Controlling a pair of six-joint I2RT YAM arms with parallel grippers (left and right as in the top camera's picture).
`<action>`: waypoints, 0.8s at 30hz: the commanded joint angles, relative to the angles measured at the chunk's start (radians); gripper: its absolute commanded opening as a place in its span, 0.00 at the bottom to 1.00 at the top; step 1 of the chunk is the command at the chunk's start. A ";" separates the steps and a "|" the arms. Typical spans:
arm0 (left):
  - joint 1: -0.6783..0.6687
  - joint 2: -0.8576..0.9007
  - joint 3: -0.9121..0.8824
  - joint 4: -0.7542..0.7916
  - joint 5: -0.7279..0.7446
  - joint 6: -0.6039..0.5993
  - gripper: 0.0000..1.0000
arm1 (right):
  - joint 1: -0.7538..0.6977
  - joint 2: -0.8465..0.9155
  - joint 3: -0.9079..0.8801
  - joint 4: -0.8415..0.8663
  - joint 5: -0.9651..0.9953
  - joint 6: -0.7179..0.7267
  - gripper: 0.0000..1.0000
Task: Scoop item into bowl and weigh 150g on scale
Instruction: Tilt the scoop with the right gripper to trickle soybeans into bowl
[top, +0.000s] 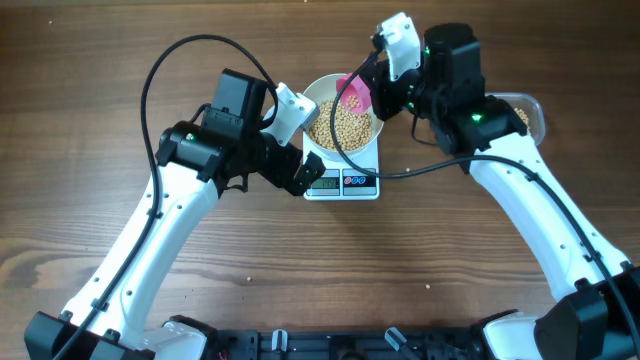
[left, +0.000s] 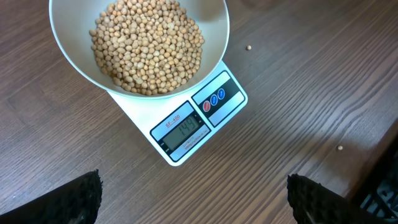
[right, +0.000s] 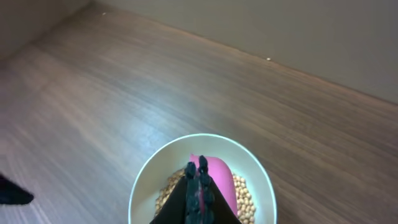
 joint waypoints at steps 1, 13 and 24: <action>-0.001 -0.004 0.011 0.002 0.009 0.016 1.00 | 0.006 -0.018 0.023 -0.011 -0.011 -0.013 0.04; -0.001 -0.004 0.011 0.001 0.009 0.016 1.00 | 0.036 -0.018 0.022 -0.006 0.090 -0.212 0.04; -0.001 -0.004 0.011 0.001 0.009 0.016 1.00 | 0.050 -0.018 0.022 -0.018 0.027 -0.235 0.04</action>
